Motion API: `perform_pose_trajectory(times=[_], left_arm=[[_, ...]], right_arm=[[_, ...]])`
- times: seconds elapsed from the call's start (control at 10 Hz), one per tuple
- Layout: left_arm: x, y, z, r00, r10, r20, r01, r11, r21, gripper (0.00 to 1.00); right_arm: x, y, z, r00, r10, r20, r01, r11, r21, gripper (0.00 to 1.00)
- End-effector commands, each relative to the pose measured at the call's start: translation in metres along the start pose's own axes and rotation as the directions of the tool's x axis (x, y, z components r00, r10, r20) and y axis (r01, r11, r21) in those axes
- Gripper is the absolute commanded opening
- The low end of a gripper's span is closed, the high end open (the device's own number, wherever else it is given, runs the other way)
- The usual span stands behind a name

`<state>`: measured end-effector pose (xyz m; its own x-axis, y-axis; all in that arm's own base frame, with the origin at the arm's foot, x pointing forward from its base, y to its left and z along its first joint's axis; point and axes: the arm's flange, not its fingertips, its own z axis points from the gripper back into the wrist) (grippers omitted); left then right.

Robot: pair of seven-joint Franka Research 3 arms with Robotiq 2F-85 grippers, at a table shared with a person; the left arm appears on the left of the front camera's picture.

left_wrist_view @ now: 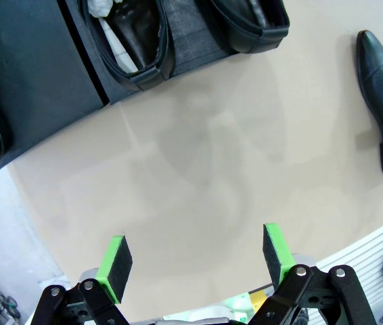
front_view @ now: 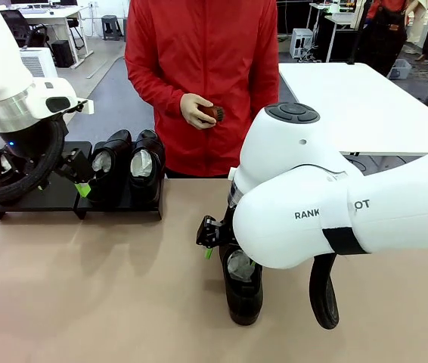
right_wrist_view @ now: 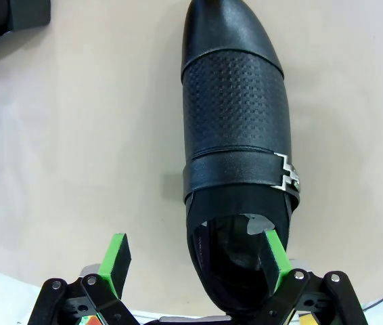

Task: Organize the shoes by placing them on the stand.
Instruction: Place the Shoe from the middle of the table onto the Shoes Stand.

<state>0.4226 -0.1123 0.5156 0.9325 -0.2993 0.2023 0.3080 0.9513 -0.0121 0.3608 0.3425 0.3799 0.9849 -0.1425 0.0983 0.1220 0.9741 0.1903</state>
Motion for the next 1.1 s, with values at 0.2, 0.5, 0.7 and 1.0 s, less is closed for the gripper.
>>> perform_pose_trajectory(times=[0.2, 0.5, 0.7, 1.0], left_arm=[[-0.004, 0.003, 0.0, 1.0, -0.011, 0.002, 0.011, 1.0, 0.01, 1.0], [-0.004, 0.003, 0.0, 1.0, -0.011, 0.002, 0.011, 1.0, 0.01, 1.0], [0.0, 0.0, 0.0, 1.0, 0.0, 0.0, 0.0, 1.0, 0.0, 1.0], [-0.003, -0.078, -0.016, 0.997, -0.064, 0.037, 0.066, 0.995, -0.07, 1.0]], right_arm=[[0.0, 0.0, 0.0, 1.0, 0.0, 0.0, 0.0, 1.0, 0.0, 1.0], [-0.008, -0.028, 0.084, 0.992, 0.108, 0.06, -0.111, 0.992, 0.052, 1.0], [0.007, -0.065, 0.122, 0.985, 0.054, 0.162, -0.059, 0.998, 0.026, 1.0], [0.034, -0.13, 0.136, 0.974, -0.125, 0.19, 0.13, 0.991, -0.013, 1.0]])
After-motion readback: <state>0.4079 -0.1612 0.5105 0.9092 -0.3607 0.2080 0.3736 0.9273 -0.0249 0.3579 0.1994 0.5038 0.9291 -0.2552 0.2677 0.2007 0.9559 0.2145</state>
